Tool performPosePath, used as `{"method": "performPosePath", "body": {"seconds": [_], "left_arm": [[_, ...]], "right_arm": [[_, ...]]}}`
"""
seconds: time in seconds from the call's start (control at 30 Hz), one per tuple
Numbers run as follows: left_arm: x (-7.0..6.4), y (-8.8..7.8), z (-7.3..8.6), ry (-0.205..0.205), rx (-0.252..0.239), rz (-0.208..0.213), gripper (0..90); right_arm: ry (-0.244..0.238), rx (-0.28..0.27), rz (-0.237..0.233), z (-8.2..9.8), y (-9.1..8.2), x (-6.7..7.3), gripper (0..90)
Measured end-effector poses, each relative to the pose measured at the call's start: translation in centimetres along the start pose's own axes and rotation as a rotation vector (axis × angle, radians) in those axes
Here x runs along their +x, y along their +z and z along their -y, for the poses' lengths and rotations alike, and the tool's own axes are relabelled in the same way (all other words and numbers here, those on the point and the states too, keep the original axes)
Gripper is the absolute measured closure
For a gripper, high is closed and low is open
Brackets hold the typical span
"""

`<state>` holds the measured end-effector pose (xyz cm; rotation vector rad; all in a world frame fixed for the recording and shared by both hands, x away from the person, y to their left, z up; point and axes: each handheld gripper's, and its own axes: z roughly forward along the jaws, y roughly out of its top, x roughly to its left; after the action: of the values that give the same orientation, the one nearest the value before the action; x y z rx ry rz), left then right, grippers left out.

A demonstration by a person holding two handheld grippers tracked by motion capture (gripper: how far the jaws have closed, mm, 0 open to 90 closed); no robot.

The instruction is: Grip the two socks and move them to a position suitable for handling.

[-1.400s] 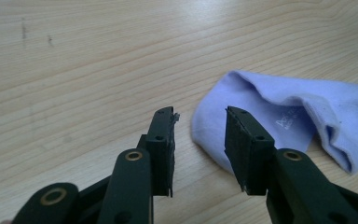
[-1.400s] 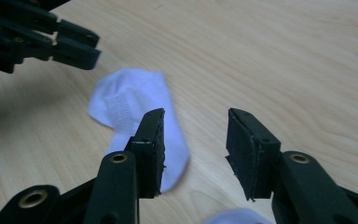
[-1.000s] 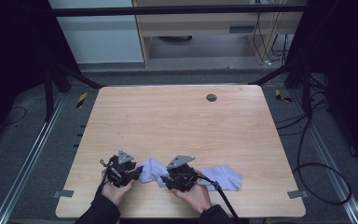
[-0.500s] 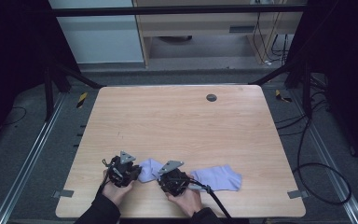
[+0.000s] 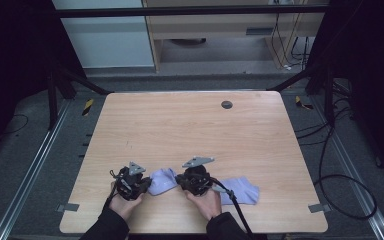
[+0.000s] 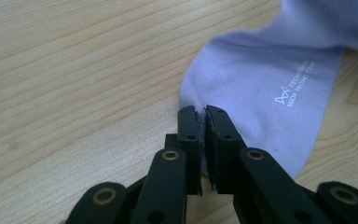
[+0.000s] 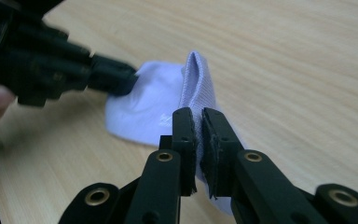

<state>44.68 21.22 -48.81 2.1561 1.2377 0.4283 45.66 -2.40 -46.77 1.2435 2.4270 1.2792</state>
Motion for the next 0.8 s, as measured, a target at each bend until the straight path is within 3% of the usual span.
{"method": "performPosePath", "body": {"seconds": [0.17, 0.43, 0.57, 0.8], "left_arm": [[0.0, 0.0, 0.0, 0.003, -0.001, -0.001, 84.6], [0.0, -0.2, -0.2, 0.017, -0.014, -0.015, 85.8], [0.5, -0.6, -0.4, 0.01, -0.042, -0.039, 85.9], [1.4, 0.1, -0.6, 0.007, -0.031, -0.064, 85.3]], "right_arm": [[0.042, 0.003, 0.053, -0.7, 0.2, -1.9, 83.4], [0.044, 0.012, 0.124, -0.7, 1.7, -3.6, 83.2], [0.036, 0.03, 0.143, -0.4, 2.5, -4.0, 83.2], [0.023, 0.035, 0.178, -0.4, 3.2, -3.8, 82.5]]}}
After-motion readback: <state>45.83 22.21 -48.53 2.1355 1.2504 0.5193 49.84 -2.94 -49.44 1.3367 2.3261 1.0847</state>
